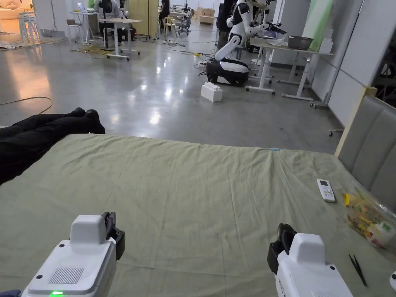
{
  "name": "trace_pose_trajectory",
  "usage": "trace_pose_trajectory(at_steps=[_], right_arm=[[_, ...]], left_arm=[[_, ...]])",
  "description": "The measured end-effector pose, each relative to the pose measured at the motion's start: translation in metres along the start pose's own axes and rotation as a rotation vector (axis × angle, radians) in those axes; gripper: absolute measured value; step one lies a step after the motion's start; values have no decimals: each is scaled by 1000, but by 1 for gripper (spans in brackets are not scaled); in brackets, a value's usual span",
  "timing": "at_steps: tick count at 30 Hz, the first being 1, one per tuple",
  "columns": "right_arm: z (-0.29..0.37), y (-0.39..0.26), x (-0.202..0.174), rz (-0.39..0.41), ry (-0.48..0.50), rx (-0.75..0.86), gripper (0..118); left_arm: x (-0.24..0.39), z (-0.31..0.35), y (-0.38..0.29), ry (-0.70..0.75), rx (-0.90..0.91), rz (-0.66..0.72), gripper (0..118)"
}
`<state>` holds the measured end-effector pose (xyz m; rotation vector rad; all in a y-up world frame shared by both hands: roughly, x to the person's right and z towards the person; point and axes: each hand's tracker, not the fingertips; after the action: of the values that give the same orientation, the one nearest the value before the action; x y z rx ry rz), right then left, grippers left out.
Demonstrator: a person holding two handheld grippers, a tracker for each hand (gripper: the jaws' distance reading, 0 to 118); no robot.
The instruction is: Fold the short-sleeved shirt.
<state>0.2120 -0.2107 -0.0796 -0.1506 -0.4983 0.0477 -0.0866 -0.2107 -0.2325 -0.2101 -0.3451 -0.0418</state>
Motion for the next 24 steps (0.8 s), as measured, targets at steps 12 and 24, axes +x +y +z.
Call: trace_pose_trajectory(at_steps=[12, 24], right_arm=[[1, -8, -3, 26, -10, 25, 118], [-3, -4, 0, -23, -2, 40, 118]], left_arm=[[2, 4, -2, 13, 54, -43, 103], [-8, 1, -2, 37, 55, 4, 109]])
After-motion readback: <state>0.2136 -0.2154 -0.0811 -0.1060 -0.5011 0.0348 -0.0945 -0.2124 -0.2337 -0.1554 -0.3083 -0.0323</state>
